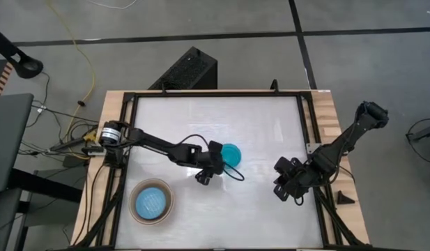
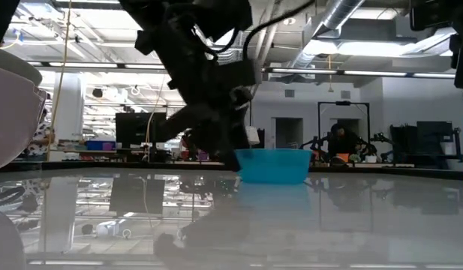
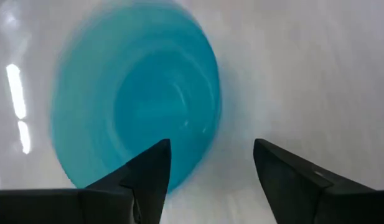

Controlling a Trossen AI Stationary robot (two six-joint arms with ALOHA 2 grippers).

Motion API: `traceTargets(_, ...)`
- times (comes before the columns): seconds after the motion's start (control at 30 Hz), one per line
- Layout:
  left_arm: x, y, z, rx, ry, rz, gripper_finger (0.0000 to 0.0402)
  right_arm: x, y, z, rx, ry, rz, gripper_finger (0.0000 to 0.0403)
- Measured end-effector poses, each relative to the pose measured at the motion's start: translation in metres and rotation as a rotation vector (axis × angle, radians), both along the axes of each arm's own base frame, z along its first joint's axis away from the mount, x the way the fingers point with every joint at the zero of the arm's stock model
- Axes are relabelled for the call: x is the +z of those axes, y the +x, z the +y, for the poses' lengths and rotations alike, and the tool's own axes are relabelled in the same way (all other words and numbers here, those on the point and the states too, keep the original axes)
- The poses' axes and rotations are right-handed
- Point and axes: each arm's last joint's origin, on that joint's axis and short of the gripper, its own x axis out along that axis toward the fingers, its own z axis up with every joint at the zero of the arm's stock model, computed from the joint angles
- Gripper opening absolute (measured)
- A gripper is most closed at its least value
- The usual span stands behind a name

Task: Nest bowls inside each other
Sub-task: Stack the blue bowl on top of the blue patterned bowl

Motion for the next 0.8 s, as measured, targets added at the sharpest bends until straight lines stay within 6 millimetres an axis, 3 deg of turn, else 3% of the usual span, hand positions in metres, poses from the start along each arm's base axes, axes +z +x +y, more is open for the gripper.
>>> traceTargets(0.23,-0.005,0.013,0.006,-0.004,0.002,0.179,0.0163,-0.001,0.004,0.0,-0.01,0.003,-0.006,0.0031)
traceTargets(0.43,0.013,0.02,-0.004,-0.025,0.01,0.251,0.0057,-0.001,0.005,-0.002,-0.014,-0.001,-0.004,0.0031)
traceTargets(0.5,0.022,0.022,-0.008,-0.014,-0.004,0.263,0.0017,-0.001,0.005,-0.002,-0.017,-0.008,-0.007,0.0031)
traceTargets(0.63,0.054,0.014,-0.019,0.02,-0.03,0.279,0.0003,-0.001,0.006,-0.004,-0.038,-0.044,-0.036,0.0031)
traceTargets(0.8,0.094,-0.022,-0.053,0.074,-0.046,0.258,0.0,0.001,0.008,-0.005,-0.055,-0.093,-0.083,0.0031)
